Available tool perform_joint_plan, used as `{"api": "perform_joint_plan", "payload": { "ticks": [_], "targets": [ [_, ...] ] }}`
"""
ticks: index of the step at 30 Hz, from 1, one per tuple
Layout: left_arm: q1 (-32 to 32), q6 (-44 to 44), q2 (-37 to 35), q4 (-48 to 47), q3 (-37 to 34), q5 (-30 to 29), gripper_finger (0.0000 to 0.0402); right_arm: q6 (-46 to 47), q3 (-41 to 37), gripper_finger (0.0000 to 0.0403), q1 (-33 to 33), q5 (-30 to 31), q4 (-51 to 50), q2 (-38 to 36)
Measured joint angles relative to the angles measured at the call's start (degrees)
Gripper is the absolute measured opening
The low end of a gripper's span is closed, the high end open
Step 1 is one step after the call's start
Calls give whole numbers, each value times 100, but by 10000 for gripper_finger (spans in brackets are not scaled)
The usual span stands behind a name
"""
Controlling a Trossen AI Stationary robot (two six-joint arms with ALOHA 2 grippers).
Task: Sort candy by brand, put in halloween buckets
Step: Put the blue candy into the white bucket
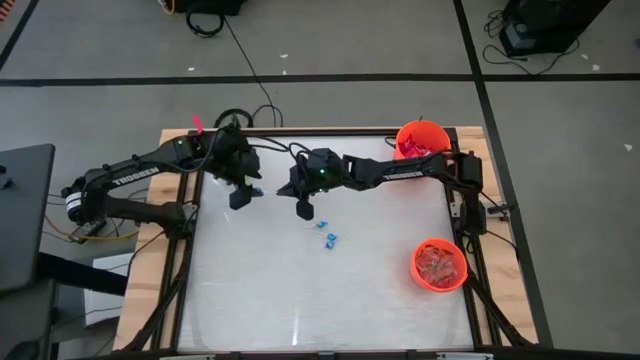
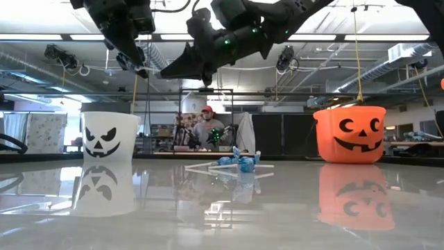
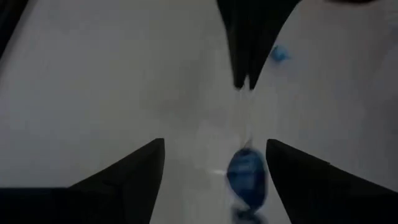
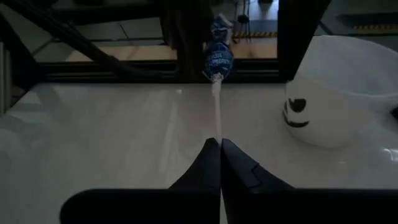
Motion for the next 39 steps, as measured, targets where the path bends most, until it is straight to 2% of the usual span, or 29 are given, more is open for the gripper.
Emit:
{"api": "perform_joint_plan", "payload": {
  "ticks": [7,12,26,29,33,36,39],
  "targets": [
    [-30,137,42,36,0,324,263,52,-2,4,64,238,70,-46],
    [-30,124,42,37,0,479,215,168,-2,3,68,240,66,-46],
    [-23,148,39,19,0,422,79,214,-2,3,68,238,279,-46],
    [-23,156,39,22,0,182,76,347,-2,14,66,270,301,-46],
    [186,39,35,-125,0,-571,79,829,0,61,16,548,135,-49],
    [641,-86,35,-234,0,-1322,93,1291,0,105,-54,772,-194,-49],
    [1284,-171,35,-311,0,-1806,97,1726,0,141,-98,818,-685,-49]
  ]
}}
